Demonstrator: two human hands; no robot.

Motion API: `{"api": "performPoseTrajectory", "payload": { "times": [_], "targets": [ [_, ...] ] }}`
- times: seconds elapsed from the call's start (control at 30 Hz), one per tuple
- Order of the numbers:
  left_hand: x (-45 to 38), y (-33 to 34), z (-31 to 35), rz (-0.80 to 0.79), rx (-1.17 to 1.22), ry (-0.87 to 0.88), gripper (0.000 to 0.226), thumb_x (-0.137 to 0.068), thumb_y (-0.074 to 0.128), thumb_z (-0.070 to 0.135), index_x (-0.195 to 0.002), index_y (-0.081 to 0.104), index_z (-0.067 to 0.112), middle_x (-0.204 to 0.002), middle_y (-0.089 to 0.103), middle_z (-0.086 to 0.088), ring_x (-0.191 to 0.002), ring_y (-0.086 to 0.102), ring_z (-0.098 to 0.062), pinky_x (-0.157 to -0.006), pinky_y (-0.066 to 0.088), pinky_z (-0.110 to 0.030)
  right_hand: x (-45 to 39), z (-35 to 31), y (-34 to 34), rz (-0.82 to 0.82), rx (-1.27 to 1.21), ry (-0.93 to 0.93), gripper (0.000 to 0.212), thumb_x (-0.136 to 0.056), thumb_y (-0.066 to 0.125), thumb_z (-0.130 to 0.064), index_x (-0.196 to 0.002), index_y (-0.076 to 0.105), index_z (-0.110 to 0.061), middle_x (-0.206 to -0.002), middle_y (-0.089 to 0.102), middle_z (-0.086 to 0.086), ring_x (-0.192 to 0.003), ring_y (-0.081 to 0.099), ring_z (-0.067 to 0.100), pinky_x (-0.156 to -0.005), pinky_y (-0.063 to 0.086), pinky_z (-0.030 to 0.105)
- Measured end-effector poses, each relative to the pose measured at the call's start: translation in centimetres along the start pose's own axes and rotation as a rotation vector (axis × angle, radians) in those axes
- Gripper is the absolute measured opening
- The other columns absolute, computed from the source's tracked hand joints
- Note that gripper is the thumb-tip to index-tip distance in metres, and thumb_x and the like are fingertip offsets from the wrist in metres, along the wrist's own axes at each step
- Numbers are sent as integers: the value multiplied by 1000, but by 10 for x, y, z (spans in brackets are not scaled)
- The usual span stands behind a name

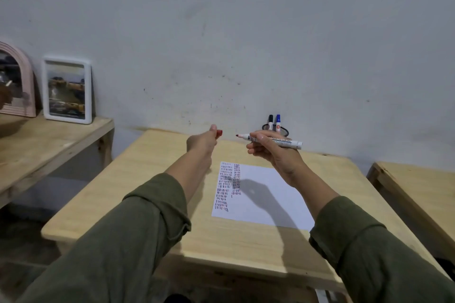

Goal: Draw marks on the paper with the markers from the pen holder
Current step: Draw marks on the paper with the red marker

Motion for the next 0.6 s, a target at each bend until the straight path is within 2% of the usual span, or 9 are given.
{"api": "performPoseTrajectory", "payload": {
  "times": [0.03, 0.1, 0.13, 0.2, 0.27, 0.33, 0.43, 0.5, 0.6],
  "targets": [
    [-1, -12, -1, 44, -94, 47, 33, -85, 61, 39, -95, 70, 10, -86, 68, -1, -79, 57, -21, -65, 48, -28, 2, 5, -1, -2, -18, 16, 17, -93, 52, -15, -100, 67, -11, -81, 71, 9, -76, 68, 17, -78, 54, 26],
    [4, -25, -2, 66, -279, 173, 28, -87, 58, 35, -97, 72, 12, -93, 65, 2, -85, 55, -19, -51, 44, -19, 7, 17, -2, -5, -37, 47, 18, -93, 52, -14, -105, 66, -14, -81, 71, 10, -77, 68, 19, -81, 55, 28],
    [8, -29, -6, 59, -333, 215, 24, -88, 59, 31, -96, 71, 11, -92, 63, 2, -81, 54, -16, -41, 41, -15, 9, 23, -2, -5, -39, 63, 19, -93, 53, -13, -107, 65, -16, -82, 71, 11, -76, 68, 19, -82, 55, 29],
    [12, -32, -23, 22, -389, 243, 16, -88, 61, 21, -95, 67, 8, -88, 63, 1, -69, 55, -12, -35, 41, -9, 15, 36, 0, -2, -41, 94, 20, -92, 54, -11, -108, 65, -16, -84, 70, 12, -76, 68, 19, -83, 55, 30],
    [12, -36, -43, 14, -444, 246, 6, -85, 64, 18, -86, 64, 12, -85, 69, 1, -63, 61, -7, -45, 49, -9, 21, 48, 1, 12, -50, 119, 17, -90, 57, -8, -103, 67, -13, -83, 70, 12, -75, 68, 19, -82, 54, 31],
    [9, -41, -61, 12, -504, 252, 7, -81, 66, 21, -75, 63, 22, -83, 74, 0, -63, 69, -13, -65, 60, -30, 27, 58, 1, 25, -45, 137, 15, -88, 59, -7, -100, 68, -11, -82, 70, 12, -76, 67, 21, -83, 55, 31],
    [6, -40, -73, -22, -654, 312, 15, -78, 67, 26, -66, 58, 28, -80, 72, 3, -75, 71, -18, -79, 56, -37, 33, 68, 0, 38, -40, 154, 14, -87, 61, -7, -96, 70, -12, -81, 70, 13, -76, 66, 22, -84, 56, 32],
    [7, -39, -74, -29, -749, 339, 9, -79, 65, 26, -72, 59, 26, -78, 69, 6, -88, 66, -20, -87, 50, -36, 36, 72, -2, 43, -40, 158, 14, -87, 61, -8, -95, 71, -13, -81, 71, 12, -75, 66, 21, -80, 56, 29],
    [8, -39, -75, -28, -807, 371, 5, -82, 64, 26, -86, 65, 23, -89, 73, 2, -98, 61, -22, -90, 45, -34, 39, 75, -6, 52, -28, 164, 14, -88, 60, -8, -96, 71, -12, -80, 70, 11, -72, 66, 19, -75, 55, 26]
  ]
}}
Point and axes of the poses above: each hand's wrist, its own x-axis away from the middle knuckle, its own y-axis out of the palm, z = x × y, the point moved 9 cm from there along -x, towards the middle knuckle
